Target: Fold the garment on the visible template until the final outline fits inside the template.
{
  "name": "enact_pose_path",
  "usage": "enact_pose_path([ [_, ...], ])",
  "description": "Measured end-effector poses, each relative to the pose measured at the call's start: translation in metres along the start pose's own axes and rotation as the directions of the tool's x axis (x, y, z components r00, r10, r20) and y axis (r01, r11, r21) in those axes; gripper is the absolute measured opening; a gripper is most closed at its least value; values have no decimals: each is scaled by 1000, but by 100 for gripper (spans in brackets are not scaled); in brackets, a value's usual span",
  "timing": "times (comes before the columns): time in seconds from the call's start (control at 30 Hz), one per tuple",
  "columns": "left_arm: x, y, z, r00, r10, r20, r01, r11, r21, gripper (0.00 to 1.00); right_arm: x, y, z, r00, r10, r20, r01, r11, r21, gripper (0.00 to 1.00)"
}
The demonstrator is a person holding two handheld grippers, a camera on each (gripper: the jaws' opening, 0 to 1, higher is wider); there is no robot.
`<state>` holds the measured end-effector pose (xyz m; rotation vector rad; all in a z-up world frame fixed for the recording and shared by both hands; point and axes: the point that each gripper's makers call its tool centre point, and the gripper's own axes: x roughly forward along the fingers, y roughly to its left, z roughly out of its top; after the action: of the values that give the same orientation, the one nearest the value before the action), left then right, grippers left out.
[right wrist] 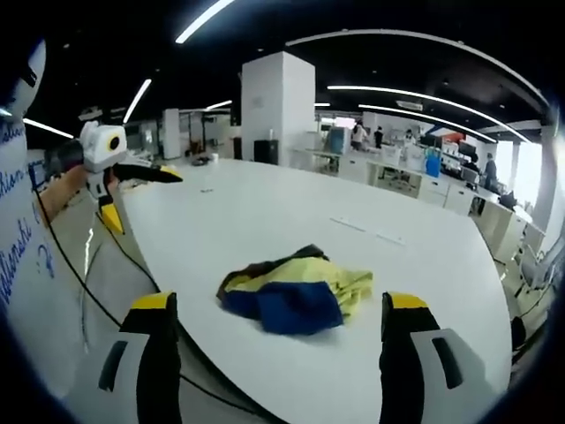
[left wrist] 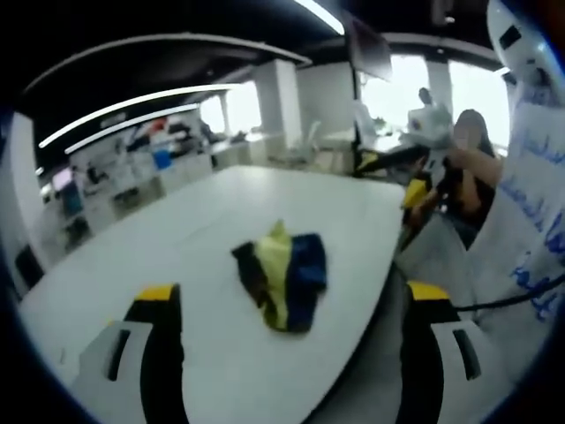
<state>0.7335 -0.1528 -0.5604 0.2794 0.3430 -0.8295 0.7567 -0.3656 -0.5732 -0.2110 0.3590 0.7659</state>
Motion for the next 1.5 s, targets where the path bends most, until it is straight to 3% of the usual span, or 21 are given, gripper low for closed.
enact_pose_path([
  [0.4,4,-1,-6,1000,-8,-10,8,1000,-13,99,-2,0,-6,1000,-6,-17,6,1000,6,93],
  [0.63,5,-1,-8,1000,-7,-15,7,1000,-13,99,7,3,2,1000,-7,4,7,1000,-30,90],
  [0.8,7,-2,-8,1000,-11,-13,11,1000,-10,99,30,18,21,997,72,8,-71,989,-132,77],
  [0.93,6,-2,-5,1000,-11,-1,11,1000,-9,99,50,28,24,990,141,4,-139,978,-158,66],
  [0.97,6,-2,-5,1000,-10,5,10,1000,-11,98,57,34,20,983,180,-20,-181,969,-167,64],
  [1.23,0,-2,-7,1000,3,18,-2,1000,-25,98,99,65,-13,945,301,-130,-323,920,-220,44],
  [1.27,0,-2,-7,1000,5,21,-5,1000,-22,98,107,75,-21,927,338,-160,-368,902,-227,41],
  [1.43,-1,0,-5,1000,10,29,-9,1000,-28,97,131,93,-48,891,385,-241,-445,846,-293,27],
  [1.5,-1,2,-5,999,11,30,-10,1000,-27,97,142,105,-63,862,415,-291,-496,809,-315,24],
])
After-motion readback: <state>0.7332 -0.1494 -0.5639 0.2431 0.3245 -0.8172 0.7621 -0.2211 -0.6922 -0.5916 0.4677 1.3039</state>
